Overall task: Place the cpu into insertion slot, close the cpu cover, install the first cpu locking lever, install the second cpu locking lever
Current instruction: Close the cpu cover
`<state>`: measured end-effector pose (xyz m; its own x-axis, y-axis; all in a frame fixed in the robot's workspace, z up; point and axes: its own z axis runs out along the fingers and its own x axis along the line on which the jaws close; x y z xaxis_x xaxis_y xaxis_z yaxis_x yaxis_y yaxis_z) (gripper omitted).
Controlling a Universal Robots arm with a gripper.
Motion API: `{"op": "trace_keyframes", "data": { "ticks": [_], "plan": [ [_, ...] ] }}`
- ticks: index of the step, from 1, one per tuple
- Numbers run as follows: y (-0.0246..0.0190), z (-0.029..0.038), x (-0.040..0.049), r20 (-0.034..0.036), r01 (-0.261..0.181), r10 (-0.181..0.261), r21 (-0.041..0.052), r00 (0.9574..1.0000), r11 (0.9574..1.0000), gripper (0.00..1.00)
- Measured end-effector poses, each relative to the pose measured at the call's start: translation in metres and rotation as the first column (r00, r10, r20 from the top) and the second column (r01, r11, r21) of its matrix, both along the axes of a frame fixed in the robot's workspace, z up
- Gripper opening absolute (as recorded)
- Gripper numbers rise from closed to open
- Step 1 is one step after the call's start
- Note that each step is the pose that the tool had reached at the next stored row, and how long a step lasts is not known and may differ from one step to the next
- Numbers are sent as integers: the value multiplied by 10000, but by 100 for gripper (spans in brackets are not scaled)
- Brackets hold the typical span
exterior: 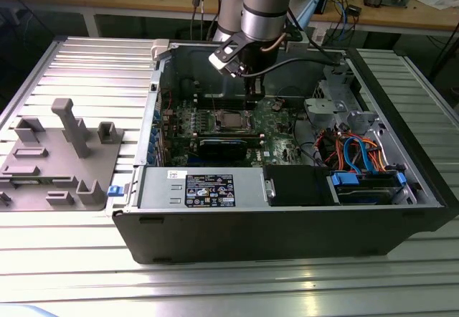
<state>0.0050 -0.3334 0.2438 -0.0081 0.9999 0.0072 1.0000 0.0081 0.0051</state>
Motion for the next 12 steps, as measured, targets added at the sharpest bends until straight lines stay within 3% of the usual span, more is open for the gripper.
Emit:
{"op": "trace_keyframes", "data": {
  "ticks": [12],
  "plan": [
    [0, -12, -35, 1, 1, -1, 2, 10000, 10000, 11]
  ]
}}
